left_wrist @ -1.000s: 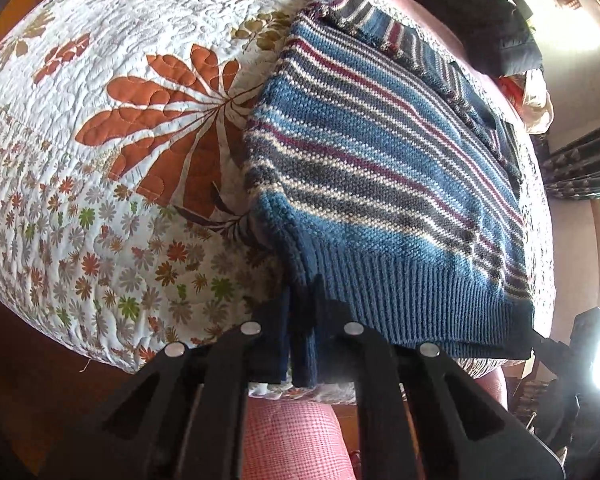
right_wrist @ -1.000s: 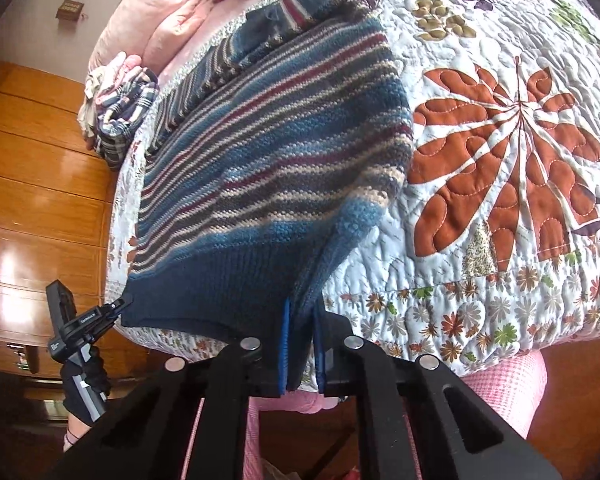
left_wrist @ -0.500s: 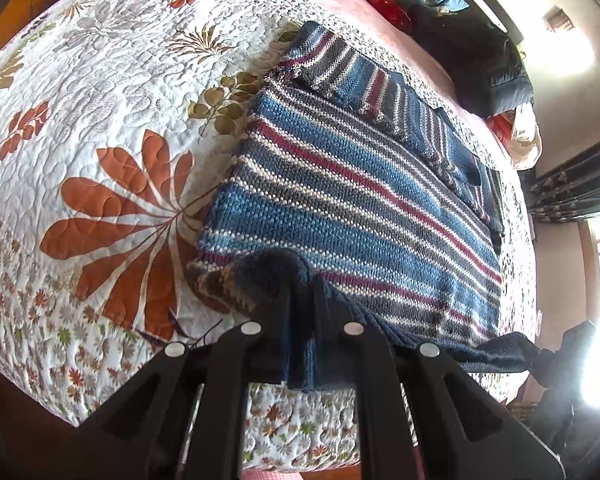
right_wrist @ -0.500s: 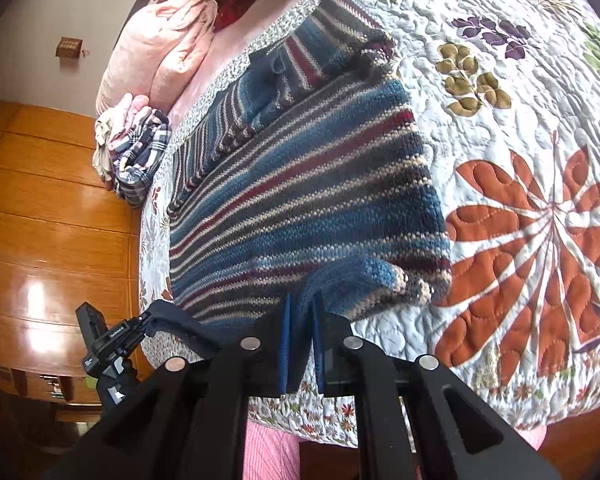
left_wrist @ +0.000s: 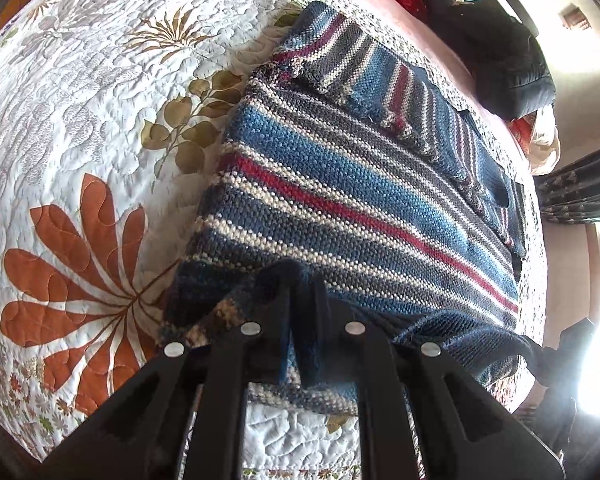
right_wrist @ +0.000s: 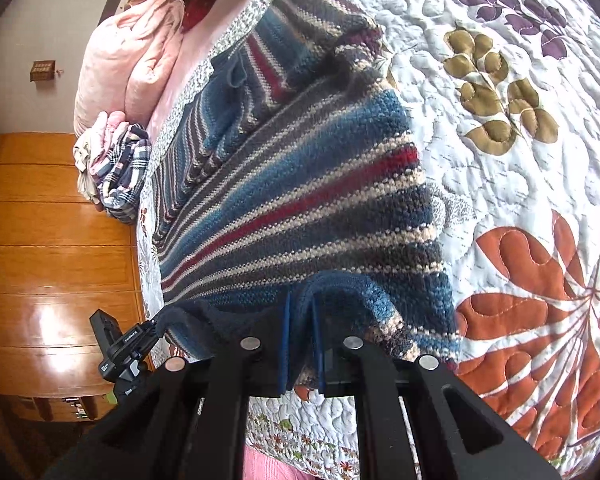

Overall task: Fold small clothes
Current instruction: 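Lift the hem with both tools and fold it toward the collar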

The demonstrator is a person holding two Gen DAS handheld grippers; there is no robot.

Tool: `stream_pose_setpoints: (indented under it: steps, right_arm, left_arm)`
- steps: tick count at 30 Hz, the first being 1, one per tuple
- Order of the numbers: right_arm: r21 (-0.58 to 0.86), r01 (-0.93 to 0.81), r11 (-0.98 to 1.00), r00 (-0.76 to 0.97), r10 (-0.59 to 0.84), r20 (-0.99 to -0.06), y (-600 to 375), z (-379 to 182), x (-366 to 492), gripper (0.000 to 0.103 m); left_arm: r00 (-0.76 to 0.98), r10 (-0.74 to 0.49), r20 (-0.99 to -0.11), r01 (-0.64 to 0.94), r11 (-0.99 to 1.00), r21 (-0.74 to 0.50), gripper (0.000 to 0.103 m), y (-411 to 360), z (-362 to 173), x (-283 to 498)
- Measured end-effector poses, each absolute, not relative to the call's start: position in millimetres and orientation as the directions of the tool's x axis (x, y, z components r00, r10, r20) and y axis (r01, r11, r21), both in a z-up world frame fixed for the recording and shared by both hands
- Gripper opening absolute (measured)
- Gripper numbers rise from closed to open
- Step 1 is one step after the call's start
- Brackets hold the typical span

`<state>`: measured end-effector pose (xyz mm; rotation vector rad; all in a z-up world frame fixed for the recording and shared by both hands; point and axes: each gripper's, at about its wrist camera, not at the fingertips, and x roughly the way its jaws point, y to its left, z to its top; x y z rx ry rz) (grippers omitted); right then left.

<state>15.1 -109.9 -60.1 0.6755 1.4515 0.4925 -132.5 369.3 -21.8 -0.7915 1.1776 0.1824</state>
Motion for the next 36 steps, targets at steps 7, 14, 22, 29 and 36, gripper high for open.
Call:
stream_pose_setpoints:
  steps: [7, 14, 22, 29, 36]
  right_arm:
    - [0.680, 0.132, 0.721, 0.045, 0.681, -0.731, -110.6, -82.7, 28.1, 0.011]
    - [0.666, 0.114, 0.737, 0.103, 0.658, -0.746, -128.9, -65.2, 25.6, 0.037]
    - [0.592, -0.034, 0.806, 0.139, 0.590, -0.795, -135.4, -28.7, 20.0, 0.037]
    - [0.455, -0.256, 0.853, 0.120, 0.495, -0.860, -82.6, -12.2, 17.8, 0.050]
    - [0.371, -0.390, 0.842, 0.077, 0.432, -0.899, -37.4, -26.4, 33.5, 0.059]
  left_arm:
    - [0.407, -0.315, -0.857, -0.533, 0.680, -0.504, 0.014, 377.9, -35.7, -123.2]
    - [0.480, -0.323, -0.816, -0.567, 0.596, -0.569, 0.050, 404.8, -15.4, -143.9]
    - [0.478, -0.240, -0.845, -0.515, 0.703, -0.491, 0.050, 410.3, 19.8, -161.0]
    - [0.399, -0.169, -0.901, -0.362, 0.874, -0.324, 0.060, 374.7, 21.5, -129.7]
    - [0.335, -0.170, -0.927, -0.207, 0.946, -0.248, 0.060, 351.4, 1.4, -88.9]
